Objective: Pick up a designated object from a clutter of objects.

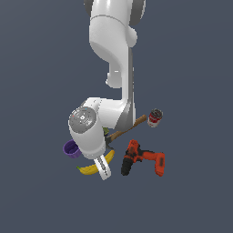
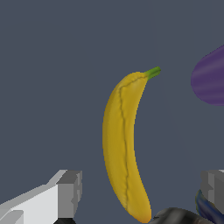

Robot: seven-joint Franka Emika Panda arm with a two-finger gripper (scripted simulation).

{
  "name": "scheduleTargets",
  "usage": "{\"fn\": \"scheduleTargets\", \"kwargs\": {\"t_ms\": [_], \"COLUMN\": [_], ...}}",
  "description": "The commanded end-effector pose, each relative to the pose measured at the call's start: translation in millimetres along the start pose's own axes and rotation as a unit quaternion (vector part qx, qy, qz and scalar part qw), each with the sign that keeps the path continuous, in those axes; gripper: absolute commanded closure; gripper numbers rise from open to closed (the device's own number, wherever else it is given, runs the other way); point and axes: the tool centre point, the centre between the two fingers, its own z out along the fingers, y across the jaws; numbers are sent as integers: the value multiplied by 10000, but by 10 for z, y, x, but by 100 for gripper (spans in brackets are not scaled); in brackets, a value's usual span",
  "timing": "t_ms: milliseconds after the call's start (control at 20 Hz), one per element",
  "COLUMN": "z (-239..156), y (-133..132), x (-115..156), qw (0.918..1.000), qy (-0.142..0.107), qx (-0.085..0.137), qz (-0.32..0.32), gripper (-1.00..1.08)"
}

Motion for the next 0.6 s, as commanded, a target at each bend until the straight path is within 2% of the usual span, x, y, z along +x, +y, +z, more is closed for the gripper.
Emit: {"fn": "scheduleTargets", "kwargs": {"t_ms": [0, 550], "z": [87, 213], "y": [3, 14], "x": [45, 84], "qw": [9998, 9994], "qy": [19, 33], "qx": [-5, -19], "qz": [184, 354], "gripper": [-92, -92]}}
